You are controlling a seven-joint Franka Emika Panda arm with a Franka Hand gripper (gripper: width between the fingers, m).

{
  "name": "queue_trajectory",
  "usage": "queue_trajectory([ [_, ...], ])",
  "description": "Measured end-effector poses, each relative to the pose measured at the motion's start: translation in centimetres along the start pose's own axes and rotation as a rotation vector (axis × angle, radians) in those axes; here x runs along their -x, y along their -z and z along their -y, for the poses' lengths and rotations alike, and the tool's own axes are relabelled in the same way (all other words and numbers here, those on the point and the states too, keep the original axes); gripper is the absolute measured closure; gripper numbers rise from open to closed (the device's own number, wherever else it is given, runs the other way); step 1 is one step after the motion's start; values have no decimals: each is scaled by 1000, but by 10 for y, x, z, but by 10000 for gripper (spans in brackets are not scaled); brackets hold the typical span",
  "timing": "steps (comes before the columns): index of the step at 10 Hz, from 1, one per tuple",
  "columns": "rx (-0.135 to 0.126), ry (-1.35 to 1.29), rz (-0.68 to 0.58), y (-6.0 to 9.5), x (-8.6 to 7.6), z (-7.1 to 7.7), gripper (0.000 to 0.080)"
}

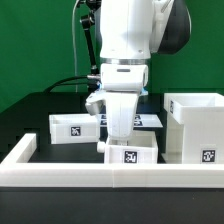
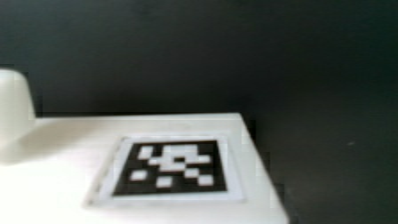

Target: Assemble drawer

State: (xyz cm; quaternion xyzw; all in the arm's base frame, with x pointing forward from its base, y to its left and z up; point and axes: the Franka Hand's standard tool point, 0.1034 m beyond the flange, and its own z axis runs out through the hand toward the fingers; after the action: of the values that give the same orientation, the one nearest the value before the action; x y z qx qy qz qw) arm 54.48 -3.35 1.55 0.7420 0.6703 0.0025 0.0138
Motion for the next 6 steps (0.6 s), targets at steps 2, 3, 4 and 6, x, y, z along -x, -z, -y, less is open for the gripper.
queue_trajectory([
  [2, 23, -4, -3, -2, 0, 2, 758],
  [3, 23, -6, -2, -2, 1, 2, 758],
  [4, 23, -5, -2, -3, 1, 2, 758],
  [6, 0, 34, 2, -2, -10, 2, 758],
])
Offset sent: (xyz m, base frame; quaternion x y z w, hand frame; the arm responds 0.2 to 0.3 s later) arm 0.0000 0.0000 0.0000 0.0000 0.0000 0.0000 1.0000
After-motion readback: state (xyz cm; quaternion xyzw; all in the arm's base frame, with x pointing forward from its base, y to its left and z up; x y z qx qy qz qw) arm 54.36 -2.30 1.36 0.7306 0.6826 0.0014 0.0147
